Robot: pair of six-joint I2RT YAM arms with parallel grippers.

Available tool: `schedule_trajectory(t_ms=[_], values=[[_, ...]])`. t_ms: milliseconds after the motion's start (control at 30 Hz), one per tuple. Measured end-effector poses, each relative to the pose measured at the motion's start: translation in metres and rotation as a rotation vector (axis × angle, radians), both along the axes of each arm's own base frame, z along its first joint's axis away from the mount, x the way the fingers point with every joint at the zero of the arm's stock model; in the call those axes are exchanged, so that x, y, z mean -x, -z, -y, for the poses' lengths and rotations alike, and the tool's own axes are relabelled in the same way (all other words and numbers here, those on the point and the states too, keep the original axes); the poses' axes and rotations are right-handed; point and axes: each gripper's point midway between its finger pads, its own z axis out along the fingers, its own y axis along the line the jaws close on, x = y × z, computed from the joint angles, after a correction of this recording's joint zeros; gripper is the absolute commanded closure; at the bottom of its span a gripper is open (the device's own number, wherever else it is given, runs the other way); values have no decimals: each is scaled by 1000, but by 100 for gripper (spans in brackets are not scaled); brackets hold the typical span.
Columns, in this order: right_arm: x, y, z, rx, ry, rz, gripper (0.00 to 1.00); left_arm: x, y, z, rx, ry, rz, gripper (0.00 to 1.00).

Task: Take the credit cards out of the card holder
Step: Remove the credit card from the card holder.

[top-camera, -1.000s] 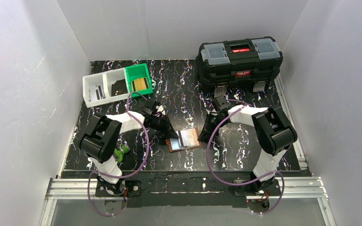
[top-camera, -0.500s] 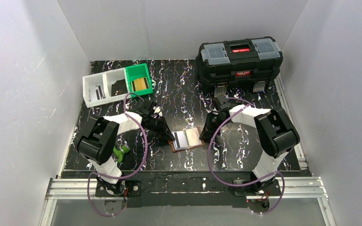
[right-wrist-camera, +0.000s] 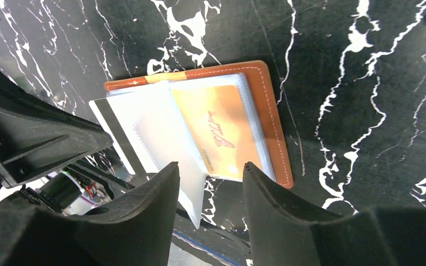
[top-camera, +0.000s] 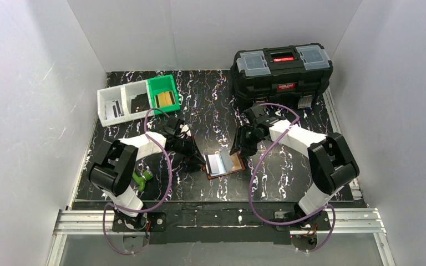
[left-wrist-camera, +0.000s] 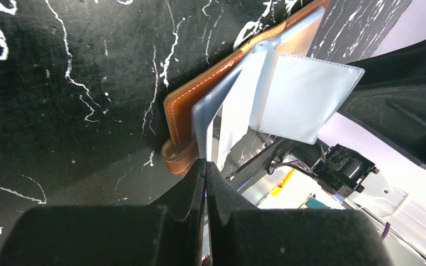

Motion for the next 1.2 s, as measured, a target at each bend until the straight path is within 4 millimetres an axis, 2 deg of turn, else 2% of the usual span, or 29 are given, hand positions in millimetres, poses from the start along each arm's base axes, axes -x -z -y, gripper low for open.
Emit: schedule_trajectory(t_ms=[100, 333, 733, 1033, 1200], values=[[1, -3, -2, -1, -6, 8, 37, -1, -5, 0, 10, 0, 12, 100], [-1, -22, -6, -44, -16, 50, 35, -1, -10, -2, 16, -7, 14, 100], [1, -40, -32, -167, -74, 54, 26, -3, -38, -1, 46, 10, 72, 100], [-1, -47, -58, -330, -89, 39, 3, -6, -54, 6, 106, 0, 76, 100], [1, -49, -66, -424, -72, 19, 2, -13, -71, 14, 174, -23, 89, 100]])
